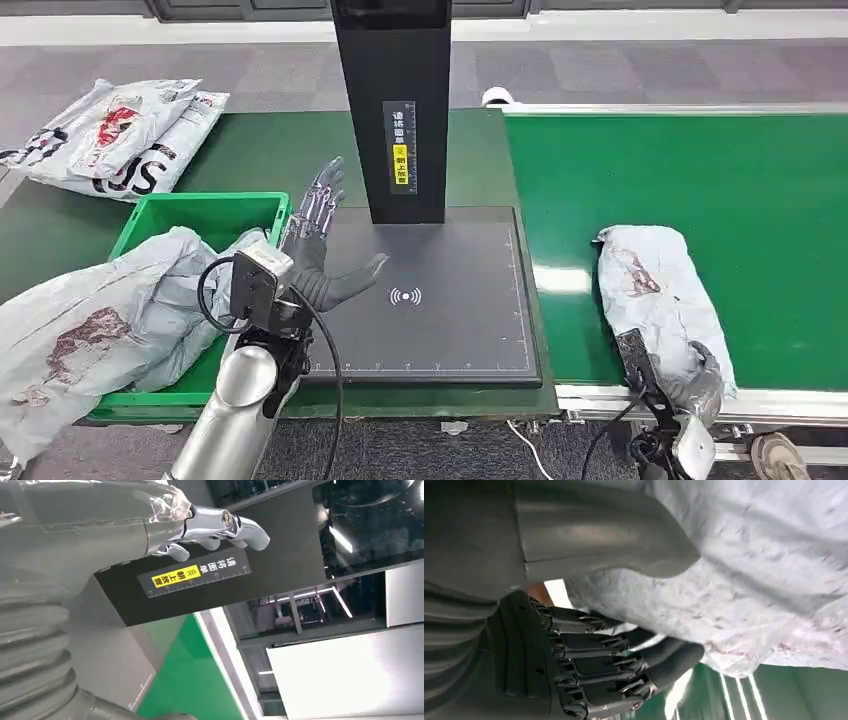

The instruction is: Moved the parcel from conveyor to table for the left to box.

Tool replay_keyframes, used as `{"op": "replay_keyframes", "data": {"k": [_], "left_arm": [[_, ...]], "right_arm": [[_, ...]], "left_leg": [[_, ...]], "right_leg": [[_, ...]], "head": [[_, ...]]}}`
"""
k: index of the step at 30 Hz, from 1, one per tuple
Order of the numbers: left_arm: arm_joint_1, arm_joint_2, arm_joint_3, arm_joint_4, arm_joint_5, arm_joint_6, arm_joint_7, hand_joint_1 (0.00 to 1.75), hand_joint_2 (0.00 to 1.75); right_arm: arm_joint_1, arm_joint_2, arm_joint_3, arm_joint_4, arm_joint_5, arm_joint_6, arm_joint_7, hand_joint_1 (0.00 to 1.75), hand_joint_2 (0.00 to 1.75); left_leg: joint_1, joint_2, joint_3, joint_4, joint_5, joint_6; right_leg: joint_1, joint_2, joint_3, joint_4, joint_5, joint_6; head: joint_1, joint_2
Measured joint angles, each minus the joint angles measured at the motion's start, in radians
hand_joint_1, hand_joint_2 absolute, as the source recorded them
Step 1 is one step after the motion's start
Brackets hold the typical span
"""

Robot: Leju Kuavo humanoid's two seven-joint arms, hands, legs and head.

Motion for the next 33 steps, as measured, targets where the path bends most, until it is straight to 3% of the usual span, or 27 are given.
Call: {"op": "replay_keyframes", "data": {"k": [19,33], "left_arm": [[0.000,0.001,0.000,0.000,-0.003,0.003,-0.012,0.00,1.75],[0.019,0.008,0.001,-0.019,-0.019,0.020,-0.024,0.00,1.75]], "right_arm": [[-0.027,0.011,-0.008,0.000,-0.019,0.001,-0.086,1.75,1.75],[0.049,0.089,0.131,-0.487,-0.074,0.051,-0.138,1.75,1.75]], "left_leg": [[0.000,-0.001,-0.001,0.000,0.000,0.000],[0.000,-0.001,-0.001,0.000,0.001,0.000]], "right_leg": [[0.000,-0.001,0.000,0.000,0.000,0.000],[0.000,-0.001,0.000,0.000,0.000,0.000]], "head": [[0.000,0.000],[0.000,0.000]]}}
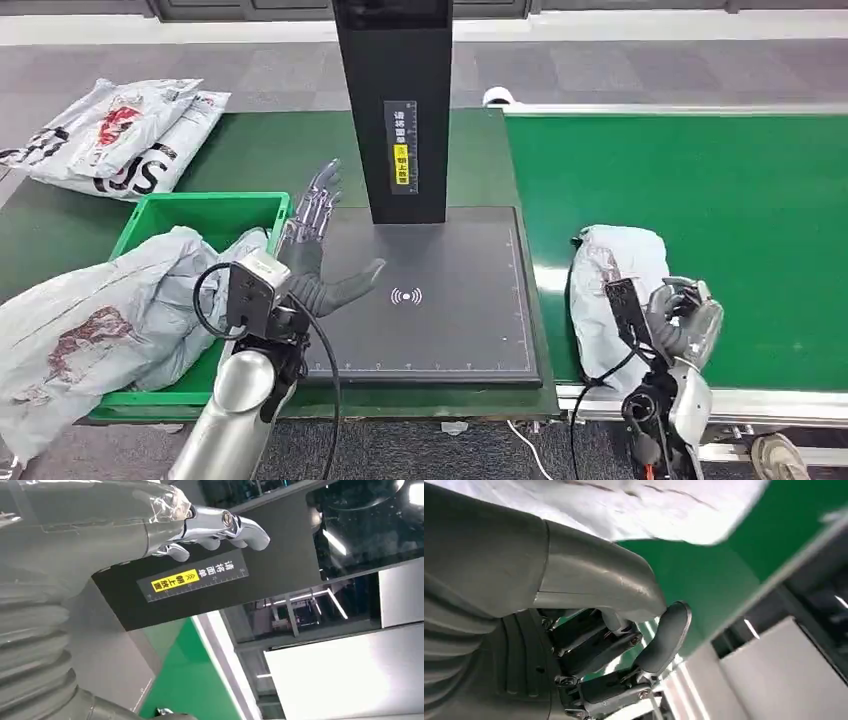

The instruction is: Moved the parcel from conveyor to table for the left to box.

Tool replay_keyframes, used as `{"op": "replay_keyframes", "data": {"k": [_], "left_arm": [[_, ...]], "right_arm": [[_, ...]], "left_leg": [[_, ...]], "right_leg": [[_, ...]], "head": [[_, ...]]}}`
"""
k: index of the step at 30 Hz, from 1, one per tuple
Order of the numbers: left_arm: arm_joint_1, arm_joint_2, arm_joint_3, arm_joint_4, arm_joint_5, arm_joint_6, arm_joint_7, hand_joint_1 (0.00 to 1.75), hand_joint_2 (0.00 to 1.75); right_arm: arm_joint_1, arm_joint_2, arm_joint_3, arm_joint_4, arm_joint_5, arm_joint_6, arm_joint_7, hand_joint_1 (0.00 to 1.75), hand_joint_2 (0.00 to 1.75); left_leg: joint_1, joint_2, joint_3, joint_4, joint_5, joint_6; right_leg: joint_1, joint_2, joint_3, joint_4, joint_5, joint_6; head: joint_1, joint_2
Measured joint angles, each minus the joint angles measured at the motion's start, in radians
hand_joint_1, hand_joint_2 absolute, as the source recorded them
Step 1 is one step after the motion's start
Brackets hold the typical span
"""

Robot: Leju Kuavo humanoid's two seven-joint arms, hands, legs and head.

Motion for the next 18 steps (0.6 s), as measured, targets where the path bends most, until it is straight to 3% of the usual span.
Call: {"op": "replay_keyframes", "data": {"k": [8,18], "left_arm": [[0.000,0.000,0.000,0.001,-0.001,-0.011,-0.019,0.00,1.75],[0.000,0.000,0.000,0.002,-0.001,-0.012,-0.019,0.00,1.75]], "right_arm": [[0.007,0.003,0.154,-0.259,-0.042,-0.012,-0.036,1.75,1.75],[0.008,0.003,0.214,-0.346,-0.043,-0.013,-0.036,1.75,1.75]], "left_leg": [[0.000,0.001,0.001,0.000,0.000,0.000],[0.000,0.001,0.000,0.000,0.000,0.000]], "right_leg": [[0.000,0.001,0.000,0.000,0.000,0.000],[0.000,0.000,0.000,0.000,0.000,0.000]], "head": [[0.000,0.000],[0.000,0.000]]}}
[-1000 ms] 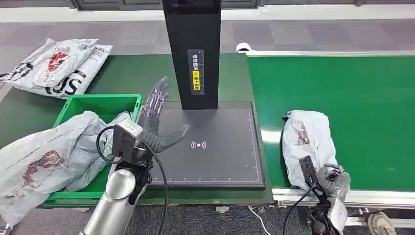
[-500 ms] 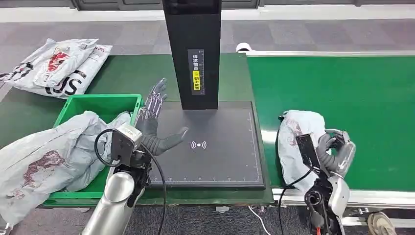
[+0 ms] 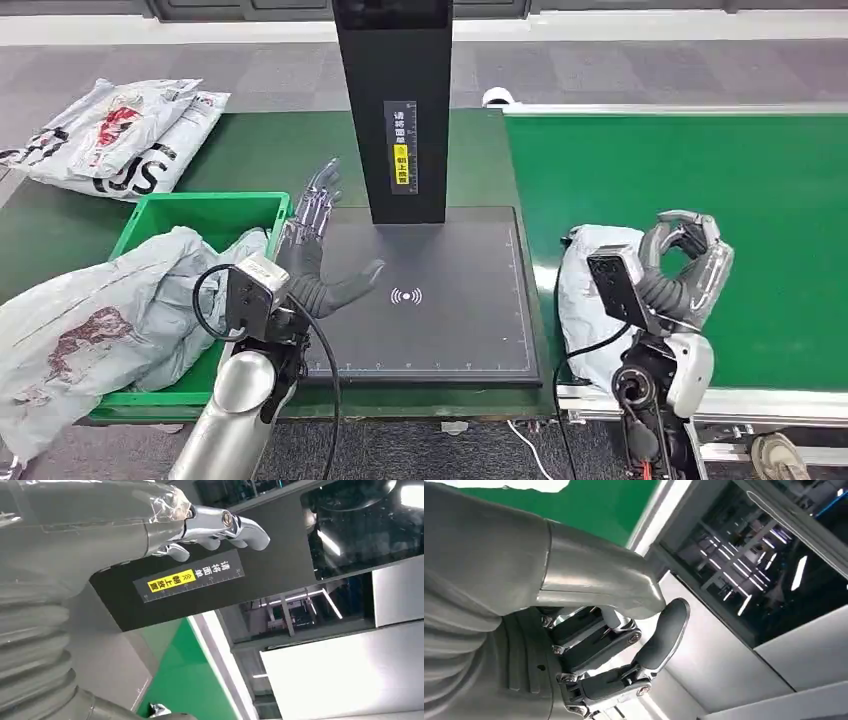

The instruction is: Moved the parcel from conveyor to table for the left to box.

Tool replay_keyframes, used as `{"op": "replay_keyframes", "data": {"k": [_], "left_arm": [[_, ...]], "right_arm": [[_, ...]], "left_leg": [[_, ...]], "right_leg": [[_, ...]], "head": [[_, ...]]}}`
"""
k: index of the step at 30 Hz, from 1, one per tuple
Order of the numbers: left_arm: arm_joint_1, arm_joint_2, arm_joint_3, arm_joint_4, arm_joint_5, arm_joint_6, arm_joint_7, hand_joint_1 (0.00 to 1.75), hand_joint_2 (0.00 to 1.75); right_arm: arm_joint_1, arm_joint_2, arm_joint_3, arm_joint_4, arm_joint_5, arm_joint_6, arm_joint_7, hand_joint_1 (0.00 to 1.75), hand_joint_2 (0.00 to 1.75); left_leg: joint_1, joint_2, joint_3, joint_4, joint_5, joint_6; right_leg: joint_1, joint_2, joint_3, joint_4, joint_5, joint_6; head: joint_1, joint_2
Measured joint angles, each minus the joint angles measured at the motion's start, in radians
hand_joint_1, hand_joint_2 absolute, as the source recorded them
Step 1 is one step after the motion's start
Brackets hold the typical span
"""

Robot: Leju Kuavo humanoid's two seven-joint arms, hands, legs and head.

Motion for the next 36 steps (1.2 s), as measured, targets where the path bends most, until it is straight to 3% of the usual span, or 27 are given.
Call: {"op": "replay_keyframes", "data": {"k": [3,4,8,9,10,11,14,22,27,34,35,36], "left_arm": [[0.000,0.000,0.000,0.000,0.000,0.000,0.000,0.00,1.75],[0.000,0.000,0.000,0.000,0.000,0.000,0.000,0.00,1.75],[-0.003,0.000,0.000,0.003,0.000,0.000,-0.002,0.00,1.75],[-0.006,0.000,0.000,0.004,0.000,0.000,-0.003,0.00,1.75],[-0.010,0.000,0.000,0.004,0.000,0.000,-0.003,0.00,1.75],[-0.014,0.000,0.000,0.005,0.000,0.000,-0.001,0.00,1.75],[-0.020,0.000,0.000,0.004,0.002,-0.005,0.005,0.00,1.75],[-0.021,0.005,0.001,0.004,0.007,-0.006,0.014,0.00,1.75],[-0.019,0.015,0.001,0.003,0.008,0.003,0.014,0.00,1.75],[-0.014,0.027,0.001,0.002,0.011,0.012,0.014,0.00,1.75],[-0.014,0.028,0.001,0.002,0.011,0.013,0.014,0.00,1.75],[-0.013,0.029,0.001,0.001,0.011,0.013,0.014,0.00,1.75]], "right_arm": [[0.001,0.000,0.002,-0.008,0.000,0.000,0.000,1.75,1.75],[0.001,0.000,0.002,-0.010,0.000,-0.001,0.000,0.00,1.75],[-0.016,-0.004,0.014,-0.011,0.115,0.042,0.070,0.00,1.75],[-0.028,-0.010,0.017,-0.003,0.152,0.099,0.114,0.00,0.00],[-0.049,-0.012,0.021,0.020,0.188,0.157,0.157,0.00,0.00],[-0.061,-0.018,0.026,0.055,0.219,0.210,0.197,0.00,1.75],[-0.085,-0.030,0.029,0.222,0.247,0.248,0.282,0.00,1.75],[-0.121,-0.078,-0.015,0.673,0.233,0.166,0.323,0.00,1.75],[-0.142,-0.096,-0.043,0.834,0.235,0.167,0.333,0.00,1.75],[-0.168,-0.100,-0.058,0.924,0.240,0.176,0.346,0.00,1.75],[-0.172,-0.100,-0.060,0.931,0.241,0.178,0.347,1.75,1.75],[-0.174,-0.100,-0.061,0.936,0.242,0.184,0.350,1.75,1.75]], "left_leg": [[0.000,0.000,0.000,0.000,0.000,0.000],[0.000,0.000,0.000,0.000,0.000,0.000],[0.000,0.000,0.000,0.000,0.000,0.000],[0.000,0.001,0.000,0.000,0.000,0.000],[0.000,0.001,0.001,0.000,0.000,0.000],[0.000,0.001,0.001,0.000,0.000,0.000],[0.000,-0.002,0.001,0.000,0.001,0.001],[0.000,-0.003,-0.001,0.000,0.001,0.002],[0.000,-0.003,-0.001,0.000,0.001,0.001],[0.000,-0.002,-0.001,0.000,0.001,0.001],[0.000,-0.002,-0.001,0.000,0.001,0.001],[0.000,-0.002,-0.001,0.000,0.001,0.001]], "right_leg": [[0.000,0.000,0.000,0.000,0.000,0.000],[0.000,0.000,0.000,0.000,0.000,0.000],[0.000,0.000,0.000,0.000,0.000,0.000],[0.000,0.000,0.000,0.000,0.000,0.000],[0.000,0.001,0.000,0.000,0.000,0.000],[0.001,0.001,0.000,0.000,0.000,0.000],[0.001,-0.002,0.002,0.000,0.000,0.000],[0.000,-0.003,0.001,0.000,0.000,0.000],[0.000,-0.002,0.000,0.000,0.000,0.000],[0.000,-0.002,0.001,0.000,0.000,0.000],[0.000,-0.002,0.001,0.000,0.000,0.000],[0.000,-0.002,0.001,0.000,0.000,0.000]], "head": [[0.000,0.000],[0.000,0.000],[0.000,0.000],[0.000,0.000],[0.000,0.000],[0.000,0.000],[0.000,0.000],[0.000,0.000],[0.000,0.000],[0.000,0.000],[0.000,0.000],[0.000,0.000]]}}
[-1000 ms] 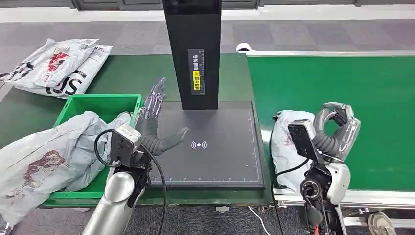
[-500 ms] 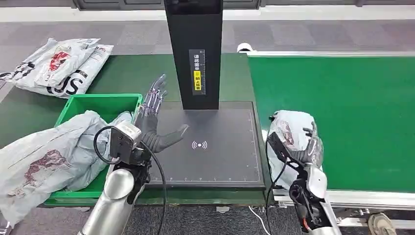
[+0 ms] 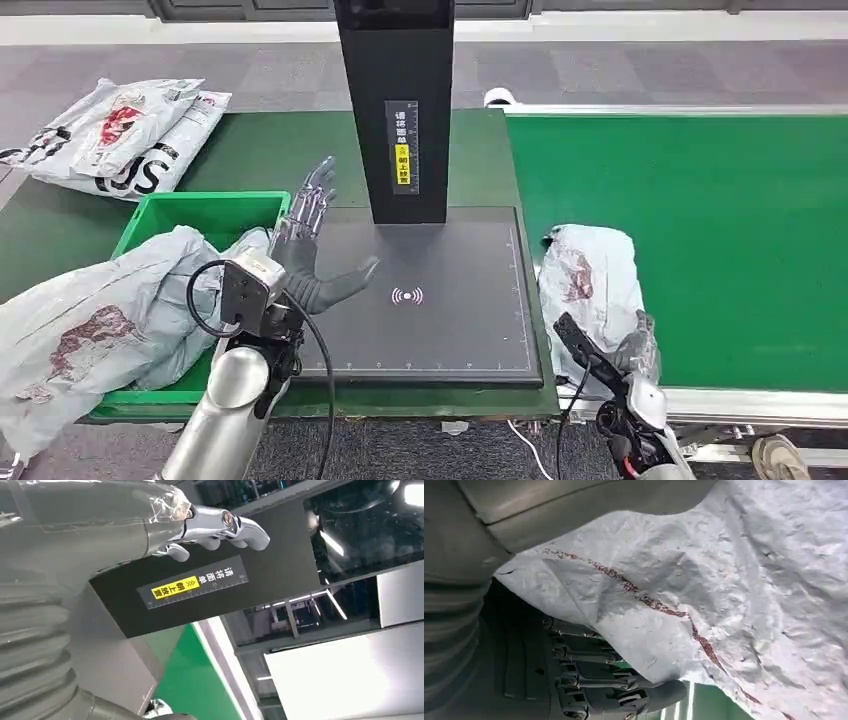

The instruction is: Moved the parcel from conveyor to table for the left to box.

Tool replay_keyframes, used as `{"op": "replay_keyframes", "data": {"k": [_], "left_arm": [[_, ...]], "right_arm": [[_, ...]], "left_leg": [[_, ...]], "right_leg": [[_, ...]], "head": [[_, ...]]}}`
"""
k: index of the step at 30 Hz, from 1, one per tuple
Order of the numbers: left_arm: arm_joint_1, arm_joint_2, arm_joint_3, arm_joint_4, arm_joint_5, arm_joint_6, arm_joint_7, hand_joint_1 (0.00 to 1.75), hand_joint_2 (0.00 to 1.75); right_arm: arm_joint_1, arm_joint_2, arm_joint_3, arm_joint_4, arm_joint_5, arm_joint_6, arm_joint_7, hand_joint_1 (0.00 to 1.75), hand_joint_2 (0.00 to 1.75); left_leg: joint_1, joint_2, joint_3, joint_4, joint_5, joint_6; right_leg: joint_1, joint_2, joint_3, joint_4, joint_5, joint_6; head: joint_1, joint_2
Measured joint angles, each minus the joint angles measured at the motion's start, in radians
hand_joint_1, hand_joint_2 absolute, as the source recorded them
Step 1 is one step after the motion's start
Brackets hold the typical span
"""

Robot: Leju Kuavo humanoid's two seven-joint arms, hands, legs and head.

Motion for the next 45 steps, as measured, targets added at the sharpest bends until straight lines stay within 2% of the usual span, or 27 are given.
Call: {"op": "replay_keyframes", "data": {"k": [8,17,20,23,28,36,37,38,40,45], "left_arm": [[0.011,0.006,0.001,-0.015,0.000,0.008,0.000,0.00,1.75],[0.023,0.007,0.013,-0.034,-0.011,0.020,0.003,0.00,1.75],[0.029,0.007,0.015,-0.041,-0.011,0.022,0.003,0.00,1.75],[0.034,0.007,0.016,-0.048,-0.021,0.027,0.005,0.00,1.75],[0.036,0.006,0.016,-0.053,-0.024,0.030,0.005,0.00,1.75],[0.037,0.006,0.016,-0.053,-0.024,0.030,0.005,0.00,1.75],[0.037,0.006,0.016,-0.053,-0.024,0.030,0.005,0.00,1.75],[0.038,0.005,0.016,-0.055,-0.024,0.031,0.005,0.00,1.75],[0.038,0.005,0.016,-0.055,-0.027,0.032,0.005,0.00,1.75],[0.037,-0.003,0.016,-0.050,-0.028,0.037,-0.010,0.00,1.75]], "right_arm": [[-0.031,-0.002,-0.003,0.040,0.019,0.039,0.012,1.75,1.75],[-0.040,-0.003,-0.006,0.043,0.024,-0.076,-0.059,1.75,1.75],[-0.037,0.000,-0.006,0.018,0.009,-0.123,-0.092,1.75,1.75],[-0.021,0.011,-0.006,-0.064,-0.038,-0.220,-0.179,1.75,1.75],[-0.002,0.024,-0.006,-0.167,-0.047,-0.205,-0.169,1.75,1.75],[0.008,0.027,-0.006,-0.203,-0.047,-0.206,-0.169,1.75,1.75],[0.013,0.028,-0.006,-0.221,-0.058,-0.223,-0.190,1.75,1.75],[0.058,0.063,-0.039,-0.356,-0.079,-0.252,-0.375,1.75,1.75],[0.072,0.102,-0.073,-0.477,-0.111,-0.259,-0.512,1.75,1.75],[0.103,0.172,-0.078,-0.777,-0.196,-0.260,-0.626,1.75,1.75]], "left_leg": [[0.000,0.000,0.000,0.000,0.000,0.000],[0.000,0.000,0.000,0.001,0.000,0.000],[0.000,0.000,0.000,0.001,0.000,0.000],[0.000,0.000,0.000,0.001,0.000,0.000],[0.000,0.000,0.000,0.001,0.000,0.000],[0.000,0.000,0.000,0.001,0.000,0.000],[0.000,0.000,0.000,0.001,0.000,0.000],[0.000,0.000,-0.001,0.001,0.000,0.000],[0.000,0.001,-0.001,0.001,0.000,0.000],[0.000,0.000,-0.001,0.000,0.000,0.000]], "right_leg": [[0.000,0.000,0.000,0.000,0.000,0.000],[0.000,0.001,0.000,0.000,0.001,0.001],[0.000,0.000,0.000,0.000,0.001,0.001],[0.000,0.001,0.000,0.000,0.001,0.001],[0.000,0.000,0.000,0.000,0.001,0.001],[-0.001,0.000,0.000,0.000,0.001,0.001],[-0.001,0.000,0.000,0.000,0.001,0.001],[-0.001,0.000,-0.001,0.000,0.001,0.001],[0.000,0.001,-0.001,0.000,0.001,0.001],[0.001,0.000,-0.001,0.000,0.001,0.001]], "head": [[0.000,0.000],[0.000,0.000],[0.000,0.000],[0.000,0.000],[0.000,0.000],[0.000,0.000],[0.000,0.000],[0.000,0.000],[0.000,0.000],[0.000,0.000]]}}
